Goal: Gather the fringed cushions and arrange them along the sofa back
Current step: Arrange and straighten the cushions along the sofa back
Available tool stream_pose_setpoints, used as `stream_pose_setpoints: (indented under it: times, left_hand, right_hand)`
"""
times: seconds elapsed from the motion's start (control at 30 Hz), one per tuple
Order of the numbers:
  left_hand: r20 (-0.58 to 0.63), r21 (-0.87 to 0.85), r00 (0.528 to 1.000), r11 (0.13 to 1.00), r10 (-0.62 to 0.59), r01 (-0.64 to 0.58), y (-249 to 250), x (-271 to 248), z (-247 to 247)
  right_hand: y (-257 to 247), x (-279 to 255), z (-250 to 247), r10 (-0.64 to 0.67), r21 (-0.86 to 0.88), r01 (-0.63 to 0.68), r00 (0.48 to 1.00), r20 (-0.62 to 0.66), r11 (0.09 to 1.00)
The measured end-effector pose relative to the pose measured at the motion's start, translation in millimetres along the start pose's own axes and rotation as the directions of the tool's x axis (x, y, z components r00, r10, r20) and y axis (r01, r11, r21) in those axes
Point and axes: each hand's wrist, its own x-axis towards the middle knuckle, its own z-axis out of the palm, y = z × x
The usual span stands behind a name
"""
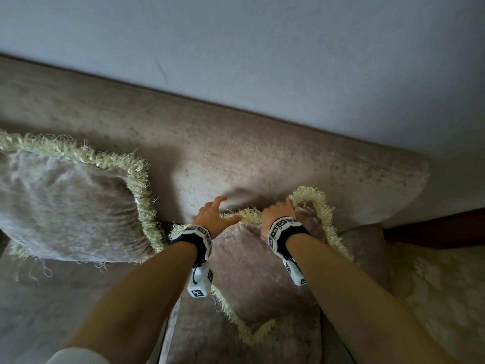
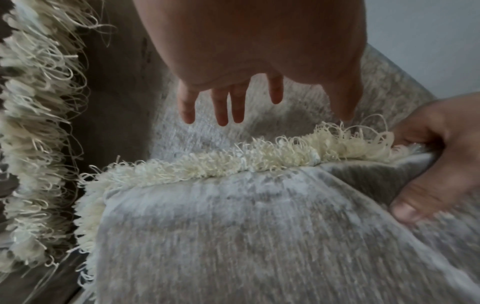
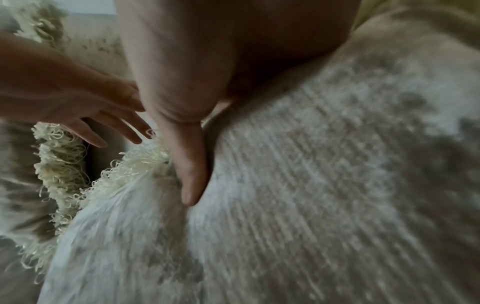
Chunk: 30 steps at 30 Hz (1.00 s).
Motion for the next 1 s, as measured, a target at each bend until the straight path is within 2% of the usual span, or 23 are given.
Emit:
stream_pose_setpoints:
  times: [0.2,0.37,0.5,0.63,0.73,0.87,1.0]
  left_hand:
    - [0.120,0.082,0.993,0.997,-0.007,-0.002,-0.7,-5.2,18.7]
    - [0.205,0.248,0.976,0.969,-0.069,0.017,-17.5,-12.5,40.5]
    - [0.240,0.342,0.970,0.938,-0.029,-0.056,-13.4,-24.5,62.6]
    - [0.179,0.440,0.982,0.898,-0.065,-0.021,20.0,-47.9,77.9]
    - [0.144,0.545,0.989,0.838,-0.046,-0.041,38.9,-65.5,90.3]
    - [0.155,0.613,0.988,0.785,-0.007,-0.091,41.0,-82.2,107.9]
    - [0.095,0.664,0.995,0.743,0.026,-0.082,42.0,-103.0,115.4]
  right_hand:
    - [11.3,-29.1,11.7,-0.012,0.222,0.009,1.000,0.014,0.975]
    - [28.8,-50.7,31.9,0.065,0.340,-0.086,0.995,0.072,0.937]
    - [52.9,-72.3,56.2,0.107,0.464,-0.176,0.980,0.170,0.868]
    - [75.9,-97.8,82.3,0.139,0.534,-0.223,0.971,0.193,0.816]
    - [84.7,-114.9,96.6,0.138,0.564,-0.241,0.966,0.219,0.790]
    - [88.2,-130.2,110.3,0.127,0.589,-0.232,0.968,0.215,0.774]
    - [87.9,-137.6,115.9,0.112,0.615,-0.207,0.975,0.190,0.761]
